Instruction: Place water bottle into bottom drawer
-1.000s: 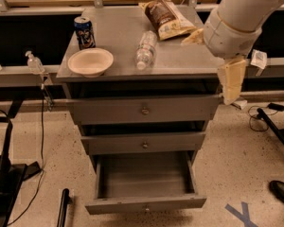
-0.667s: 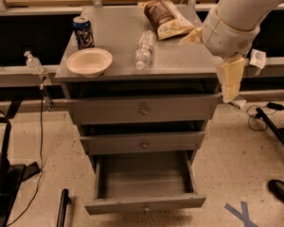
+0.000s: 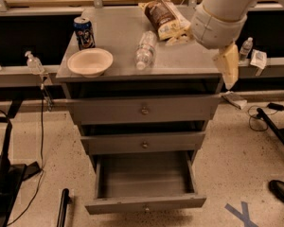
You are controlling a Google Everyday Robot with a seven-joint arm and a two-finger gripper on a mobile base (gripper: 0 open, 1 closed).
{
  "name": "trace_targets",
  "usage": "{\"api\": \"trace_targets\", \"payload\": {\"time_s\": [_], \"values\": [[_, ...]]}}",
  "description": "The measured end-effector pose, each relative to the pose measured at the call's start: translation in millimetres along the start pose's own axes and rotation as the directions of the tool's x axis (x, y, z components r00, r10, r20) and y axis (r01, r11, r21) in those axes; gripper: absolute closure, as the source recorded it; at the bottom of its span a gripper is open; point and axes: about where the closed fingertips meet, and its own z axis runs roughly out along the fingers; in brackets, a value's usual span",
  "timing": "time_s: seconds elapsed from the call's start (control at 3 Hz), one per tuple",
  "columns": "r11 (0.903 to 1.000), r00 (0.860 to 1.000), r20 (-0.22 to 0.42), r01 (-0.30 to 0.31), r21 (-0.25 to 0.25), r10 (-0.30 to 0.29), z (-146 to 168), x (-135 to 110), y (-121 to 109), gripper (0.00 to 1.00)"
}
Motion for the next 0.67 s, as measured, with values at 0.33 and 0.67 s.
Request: {"api": "trace_targets", "payload": {"time_s": [0.33,0.67], "values": [[0.9815,0.98,0.064,0.191,-0.007,-0.19,9.7,4.9,-31.8,0.0],[0.9562,0.956,0.04,0.287,0.061,-0.289,3.4,12.5,-53.1,0.0]]}}
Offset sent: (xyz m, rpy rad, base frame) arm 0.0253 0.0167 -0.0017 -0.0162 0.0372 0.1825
